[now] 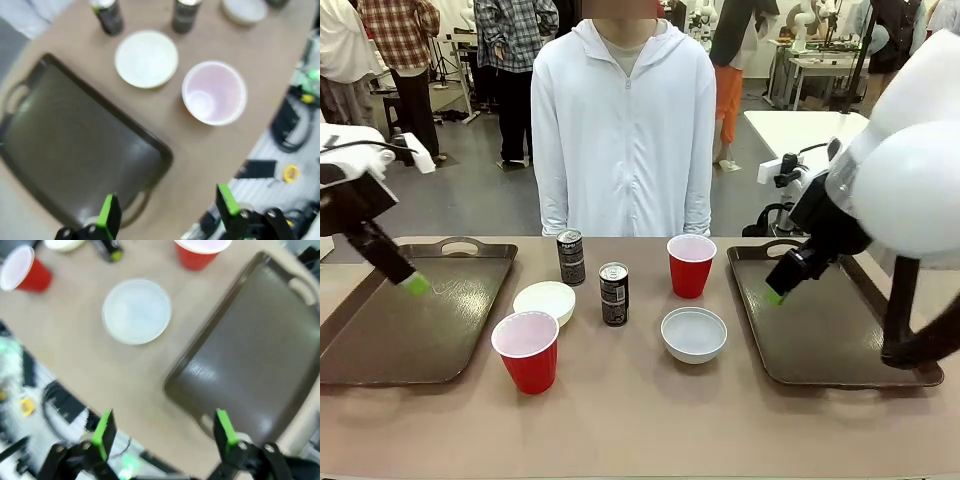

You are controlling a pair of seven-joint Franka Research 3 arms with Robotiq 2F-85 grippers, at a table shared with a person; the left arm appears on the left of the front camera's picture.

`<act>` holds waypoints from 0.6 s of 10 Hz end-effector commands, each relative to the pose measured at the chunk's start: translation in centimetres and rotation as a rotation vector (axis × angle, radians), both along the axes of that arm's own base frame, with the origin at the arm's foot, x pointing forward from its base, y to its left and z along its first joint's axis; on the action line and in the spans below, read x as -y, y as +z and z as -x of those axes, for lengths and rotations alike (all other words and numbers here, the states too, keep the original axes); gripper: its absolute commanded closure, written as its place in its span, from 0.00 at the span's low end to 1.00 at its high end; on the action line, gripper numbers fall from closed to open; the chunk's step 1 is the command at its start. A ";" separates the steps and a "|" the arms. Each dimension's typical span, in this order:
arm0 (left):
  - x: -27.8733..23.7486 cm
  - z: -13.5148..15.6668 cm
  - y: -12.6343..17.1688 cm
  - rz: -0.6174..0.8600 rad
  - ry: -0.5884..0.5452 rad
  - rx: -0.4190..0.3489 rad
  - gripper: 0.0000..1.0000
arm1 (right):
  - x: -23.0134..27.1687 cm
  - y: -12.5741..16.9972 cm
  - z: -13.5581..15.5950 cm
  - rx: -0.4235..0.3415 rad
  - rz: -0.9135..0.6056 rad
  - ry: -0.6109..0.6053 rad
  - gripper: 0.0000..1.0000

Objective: Prepare tableware on both trays.
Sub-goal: Pick up a Picnic Bowl from the table and place it on a Handle tray.

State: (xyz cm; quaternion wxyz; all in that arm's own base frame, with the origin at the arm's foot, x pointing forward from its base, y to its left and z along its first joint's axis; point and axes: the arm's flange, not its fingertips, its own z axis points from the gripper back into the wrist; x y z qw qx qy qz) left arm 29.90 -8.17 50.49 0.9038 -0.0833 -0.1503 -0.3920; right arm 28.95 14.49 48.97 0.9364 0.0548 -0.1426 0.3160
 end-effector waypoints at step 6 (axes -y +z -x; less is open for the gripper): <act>-8.1 -5.4 -3.4 0.527 0.126 -0.152 0.00 | 10.6 -6.3 -1.9 -0.092 -0.312 -0.081 0.00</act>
